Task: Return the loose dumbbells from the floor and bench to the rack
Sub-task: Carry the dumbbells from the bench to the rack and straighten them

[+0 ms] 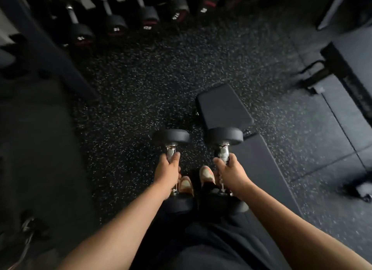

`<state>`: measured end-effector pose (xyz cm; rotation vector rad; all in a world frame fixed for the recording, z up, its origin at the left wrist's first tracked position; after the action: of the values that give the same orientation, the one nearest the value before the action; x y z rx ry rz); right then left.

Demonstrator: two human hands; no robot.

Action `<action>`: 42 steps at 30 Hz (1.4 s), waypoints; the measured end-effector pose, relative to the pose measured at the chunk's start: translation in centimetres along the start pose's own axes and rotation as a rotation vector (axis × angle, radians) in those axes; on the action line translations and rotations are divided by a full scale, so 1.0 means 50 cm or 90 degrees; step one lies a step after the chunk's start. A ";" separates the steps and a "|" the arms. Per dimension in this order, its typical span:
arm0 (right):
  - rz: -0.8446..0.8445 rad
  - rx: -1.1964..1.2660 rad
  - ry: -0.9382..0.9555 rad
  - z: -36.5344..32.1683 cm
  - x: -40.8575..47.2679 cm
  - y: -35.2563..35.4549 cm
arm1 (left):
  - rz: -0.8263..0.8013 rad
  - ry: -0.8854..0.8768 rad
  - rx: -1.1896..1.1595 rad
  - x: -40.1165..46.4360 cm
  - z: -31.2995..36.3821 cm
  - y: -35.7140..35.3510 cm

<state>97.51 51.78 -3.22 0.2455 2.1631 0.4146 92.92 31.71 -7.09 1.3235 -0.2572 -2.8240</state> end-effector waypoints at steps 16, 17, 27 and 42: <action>-0.151 -0.104 0.089 -0.499 0.268 -0.119 | 0.154 0.015 -0.140 0.285 0.369 0.165; -0.152 -0.105 0.092 -0.534 0.285 -0.124 | 0.155 0.011 -0.144 0.303 0.398 0.174; -0.151 -0.104 0.121 -0.817 0.437 -0.173 | 0.136 -0.022 -0.179 0.455 0.643 0.260; -0.146 -0.029 0.144 -1.196 0.628 -0.254 | 0.069 -0.044 -0.238 0.734 0.995 0.376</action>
<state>30.32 37.97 1.12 -0.0803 2.3661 0.3742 30.24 17.32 -0.88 1.0973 0.1855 -2.6561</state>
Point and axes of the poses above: each hand's wrist, its own x-axis towards the middle knuckle, its own y-axis out of the back of the hand, z = x × y, the point moved 4 cm from there along x, towards the middle knuckle, and after that the axes turned 8 degrees about -x, right-handed, at the moved point
